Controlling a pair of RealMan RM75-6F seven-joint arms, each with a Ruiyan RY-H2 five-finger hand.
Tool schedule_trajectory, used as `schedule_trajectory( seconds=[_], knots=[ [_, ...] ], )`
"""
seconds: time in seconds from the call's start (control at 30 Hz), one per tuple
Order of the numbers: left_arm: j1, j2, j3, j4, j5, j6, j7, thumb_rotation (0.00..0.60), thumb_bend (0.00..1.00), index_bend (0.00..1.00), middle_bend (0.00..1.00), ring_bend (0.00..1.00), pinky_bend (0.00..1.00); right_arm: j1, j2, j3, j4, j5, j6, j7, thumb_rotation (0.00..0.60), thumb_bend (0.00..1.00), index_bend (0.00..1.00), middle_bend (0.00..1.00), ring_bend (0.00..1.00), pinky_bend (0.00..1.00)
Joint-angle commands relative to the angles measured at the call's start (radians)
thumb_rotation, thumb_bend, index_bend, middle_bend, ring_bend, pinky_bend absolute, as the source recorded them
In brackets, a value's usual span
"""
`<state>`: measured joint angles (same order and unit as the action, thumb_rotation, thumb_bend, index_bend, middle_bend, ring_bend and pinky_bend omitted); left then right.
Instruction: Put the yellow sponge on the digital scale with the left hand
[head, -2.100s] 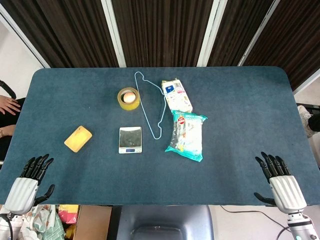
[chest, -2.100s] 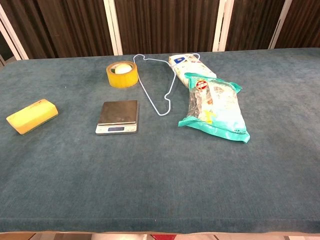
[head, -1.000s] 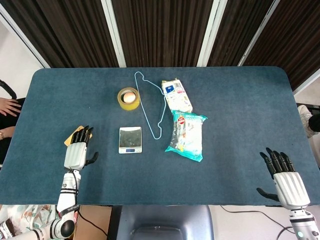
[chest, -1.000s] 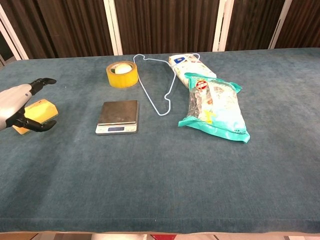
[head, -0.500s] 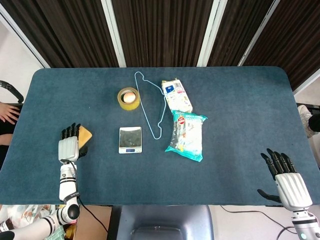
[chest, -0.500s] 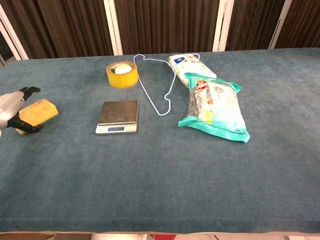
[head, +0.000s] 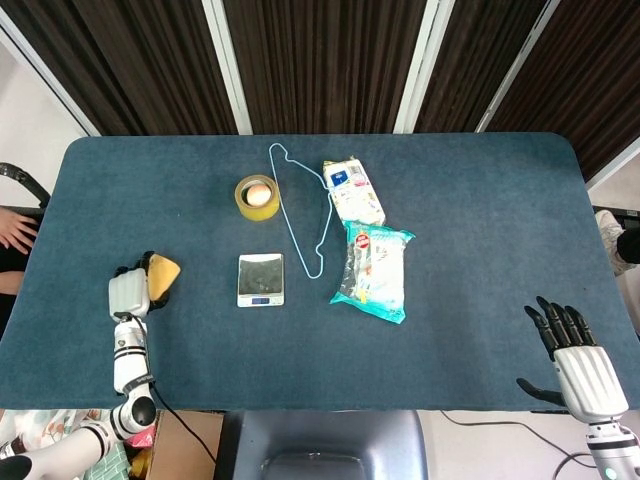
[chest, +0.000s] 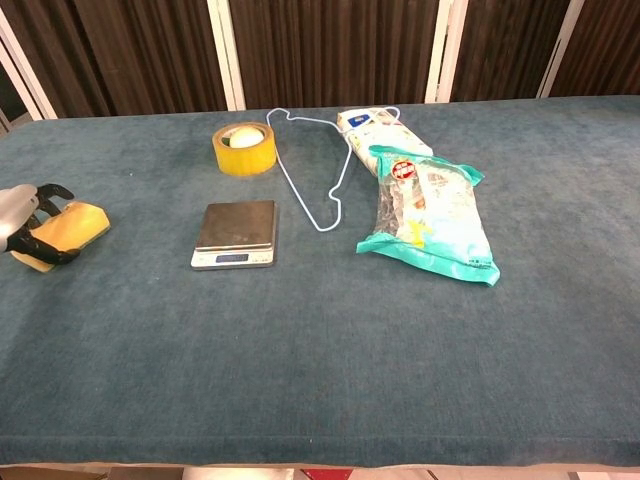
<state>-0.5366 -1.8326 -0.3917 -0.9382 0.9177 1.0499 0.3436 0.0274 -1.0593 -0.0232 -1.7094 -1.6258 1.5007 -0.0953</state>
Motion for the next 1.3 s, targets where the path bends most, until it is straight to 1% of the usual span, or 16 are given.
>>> schedule_trajectory(
  seconds=[0.03,0.1,0.13,0.33,0.4,0.47,0.53,0.63,0.77,0.83,0.9,1.0,1.07,1.23,1.3],
  knots=[
    [0.004,0.019,0.002,-0.022,0.022,0.01,-0.043,0.6,0.33,0.24,0.38,0.6,0.28,0.0,0.0,-0.002,-0.001,-0.003,0.0,-0.002,0.6,0.19,0.0,0.0,0.0,0.0],
    [0.009,0.031,0.007,-0.046,0.049,0.031,-0.072,0.6,0.36,0.3,0.43,0.62,0.31,0.0,0.0,-0.002,-0.001,-0.003,-0.001,-0.002,0.6,0.19,0.0,0.0,0.0,0.0],
    [0.011,0.038,0.01,-0.062,0.062,0.041,-0.085,0.6,0.37,0.31,0.43,0.62,0.32,0.001,-0.001,-0.003,-0.001,-0.003,-0.003,-0.002,0.6,0.2,0.0,0.0,0.0,0.0],
    [0.022,0.099,0.029,-0.241,0.144,0.104,-0.127,0.6,0.38,0.32,0.44,0.62,0.34,0.004,-0.002,-0.006,-0.004,-0.01,-0.009,-0.005,0.6,0.2,0.0,0.0,0.0,0.0],
    [0.014,0.101,0.029,-0.292,0.155,0.129,-0.098,0.6,0.38,0.32,0.43,0.62,0.34,0.005,-0.003,-0.007,-0.004,-0.011,-0.012,-0.005,0.6,0.2,0.0,0.0,0.0,0.0],
    [-0.002,0.09,0.017,-0.323,0.145,0.143,-0.064,0.6,0.38,0.32,0.43,0.61,0.37,0.007,-0.004,-0.008,-0.004,-0.013,-0.016,-0.008,0.6,0.2,0.0,0.0,0.0,0.0],
    [-0.033,0.072,0.002,-0.351,0.142,0.151,-0.025,0.6,0.38,0.32,0.43,0.61,0.39,0.009,-0.004,-0.012,-0.005,-0.018,-0.02,-0.009,0.6,0.2,0.0,0.0,0.0,0.0],
    [-0.084,0.027,-0.018,-0.372,0.12,0.161,0.047,0.6,0.38,0.32,0.43,0.61,0.38,0.009,0.001,-0.009,-0.005,-0.011,-0.02,0.003,0.6,0.19,0.0,0.0,0.0,0.0],
    [-0.147,-0.045,-0.042,-0.349,0.084,0.169,0.124,0.6,0.38,0.32,0.42,0.6,0.38,0.008,0.009,-0.001,-0.002,0.006,-0.018,0.022,0.6,0.2,0.0,0.0,0.0,0.0],
    [-0.17,-0.074,-0.045,-0.328,0.062,0.164,0.153,0.6,0.38,0.32,0.42,0.6,0.38,0.008,0.013,0.0,-0.002,0.009,-0.018,0.032,0.6,0.2,0.0,0.0,0.0,0.0],
    [-0.189,-0.104,-0.032,-0.299,0.057,0.166,0.183,0.6,0.38,0.31,0.42,0.6,0.38,0.009,0.019,0.002,0.0,0.013,-0.018,0.042,0.6,0.19,0.0,0.0,0.0,0.0],
    [-0.206,-0.146,-0.01,-0.247,0.074,0.174,0.188,0.6,0.38,0.31,0.41,0.59,0.38,0.01,0.026,0.006,0.003,0.024,-0.021,0.061,0.6,0.2,0.0,0.0,0.0,0.0],
    [-0.217,-0.171,-0.01,-0.212,0.071,0.172,0.186,0.6,0.38,0.31,0.4,0.57,0.37,0.01,0.031,0.006,0.004,0.027,-0.023,0.07,0.6,0.19,0.0,0.0,0.0,0.0],
    [-0.23,-0.193,-0.024,-0.179,0.041,0.161,0.204,0.6,0.38,0.29,0.38,0.53,0.34,0.007,0.037,0.004,0.003,0.018,-0.015,0.081,0.6,0.19,0.0,0.0,0.0,0.0],
    [-0.232,-0.202,-0.038,-0.17,0.005,0.147,0.218,0.6,0.37,0.27,0.36,0.5,0.32,0.003,0.041,0.004,0.004,0.014,-0.003,0.091,0.6,0.19,0.0,0.0,0.0,0.0]
  ],
)
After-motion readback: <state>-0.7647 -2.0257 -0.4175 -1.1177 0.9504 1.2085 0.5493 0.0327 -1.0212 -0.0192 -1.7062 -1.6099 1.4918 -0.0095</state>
